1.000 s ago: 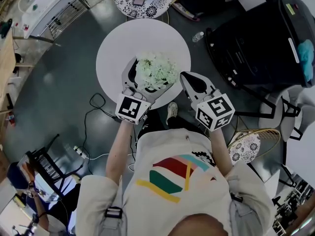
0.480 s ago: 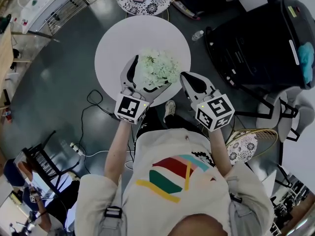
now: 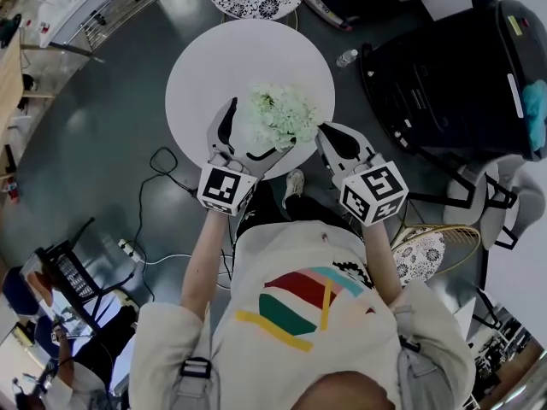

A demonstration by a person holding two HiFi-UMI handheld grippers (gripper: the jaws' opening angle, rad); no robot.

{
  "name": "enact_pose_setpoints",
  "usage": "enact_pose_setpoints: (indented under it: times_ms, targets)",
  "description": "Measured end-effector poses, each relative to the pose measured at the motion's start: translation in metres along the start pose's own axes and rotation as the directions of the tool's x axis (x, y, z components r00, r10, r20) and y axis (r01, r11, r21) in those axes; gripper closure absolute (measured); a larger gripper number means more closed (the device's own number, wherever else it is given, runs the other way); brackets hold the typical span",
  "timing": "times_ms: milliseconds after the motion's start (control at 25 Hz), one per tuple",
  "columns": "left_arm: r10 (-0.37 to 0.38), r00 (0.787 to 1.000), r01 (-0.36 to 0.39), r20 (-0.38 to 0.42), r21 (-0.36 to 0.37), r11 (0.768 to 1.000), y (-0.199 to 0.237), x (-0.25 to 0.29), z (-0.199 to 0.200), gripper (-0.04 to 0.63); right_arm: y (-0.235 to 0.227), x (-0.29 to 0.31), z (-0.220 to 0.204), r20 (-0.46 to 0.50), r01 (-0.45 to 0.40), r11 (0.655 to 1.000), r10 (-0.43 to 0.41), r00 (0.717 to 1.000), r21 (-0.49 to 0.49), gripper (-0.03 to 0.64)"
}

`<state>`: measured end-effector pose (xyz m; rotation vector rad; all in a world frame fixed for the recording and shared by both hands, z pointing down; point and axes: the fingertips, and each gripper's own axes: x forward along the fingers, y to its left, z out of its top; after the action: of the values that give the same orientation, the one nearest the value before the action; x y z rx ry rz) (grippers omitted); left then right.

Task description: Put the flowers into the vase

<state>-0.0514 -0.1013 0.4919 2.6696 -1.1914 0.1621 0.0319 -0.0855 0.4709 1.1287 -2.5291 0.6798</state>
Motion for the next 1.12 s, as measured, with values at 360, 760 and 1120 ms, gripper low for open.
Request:
enact_pose_setpoints:
  times_ms: [360,760,1120]
  targets:
    - [0.019,1.000,-0.020,-0.006,-0.019,1.000,0.000,-0.008,-0.004,0.034,-0.007,-0.004,-0.003,-0.002,0.015,1.000,-0.015,1.000,-0.001,0.604]
    - [0.088,0.996,-0.089,-0.028,-0.046,0.995,0.004,-0.031,-0.015,0.034,-0.011,-0.013,-0.005,0.005,0.018,1.000,-0.018,1.000,-0.015,0.604]
    - [0.218,0.976,-0.213,0.006,-0.169,0.962,0.035,-0.071,-0.008,0.037,-0.017,-0.023,0.003,0.038,0.016,1.000,-0.015,0.999,-0.011,0.604]
